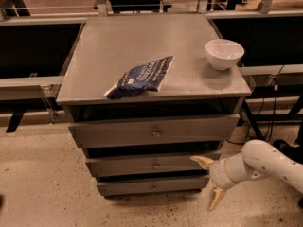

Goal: Open middle drawer

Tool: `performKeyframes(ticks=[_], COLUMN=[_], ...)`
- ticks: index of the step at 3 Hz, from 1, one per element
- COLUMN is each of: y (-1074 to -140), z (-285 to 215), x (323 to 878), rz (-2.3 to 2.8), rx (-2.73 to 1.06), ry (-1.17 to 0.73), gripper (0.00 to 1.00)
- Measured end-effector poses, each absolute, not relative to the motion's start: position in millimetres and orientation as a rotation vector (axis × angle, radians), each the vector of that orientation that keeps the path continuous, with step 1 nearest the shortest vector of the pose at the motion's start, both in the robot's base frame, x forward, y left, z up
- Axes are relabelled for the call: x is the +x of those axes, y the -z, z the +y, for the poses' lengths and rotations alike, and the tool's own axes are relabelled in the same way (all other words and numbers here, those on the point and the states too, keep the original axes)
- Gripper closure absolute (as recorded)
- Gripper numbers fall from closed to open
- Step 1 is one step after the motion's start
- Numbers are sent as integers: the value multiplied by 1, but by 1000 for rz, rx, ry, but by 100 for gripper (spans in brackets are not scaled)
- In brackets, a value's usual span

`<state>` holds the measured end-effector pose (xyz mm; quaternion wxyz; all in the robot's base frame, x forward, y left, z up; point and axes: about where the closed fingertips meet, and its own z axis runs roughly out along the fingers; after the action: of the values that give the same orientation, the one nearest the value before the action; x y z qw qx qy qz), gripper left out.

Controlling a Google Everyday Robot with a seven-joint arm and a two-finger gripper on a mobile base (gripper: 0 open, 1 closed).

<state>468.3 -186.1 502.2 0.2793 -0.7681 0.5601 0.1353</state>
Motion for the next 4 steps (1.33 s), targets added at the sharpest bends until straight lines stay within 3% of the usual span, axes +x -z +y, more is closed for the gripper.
performKeyframes(ticks=[2, 4], y=[-470, -452], z=[-164, -169], x=[519, 550], rz=[1549, 1579], rx=[-2056, -2013], ry=[-150, -153], gripper=[0, 0])
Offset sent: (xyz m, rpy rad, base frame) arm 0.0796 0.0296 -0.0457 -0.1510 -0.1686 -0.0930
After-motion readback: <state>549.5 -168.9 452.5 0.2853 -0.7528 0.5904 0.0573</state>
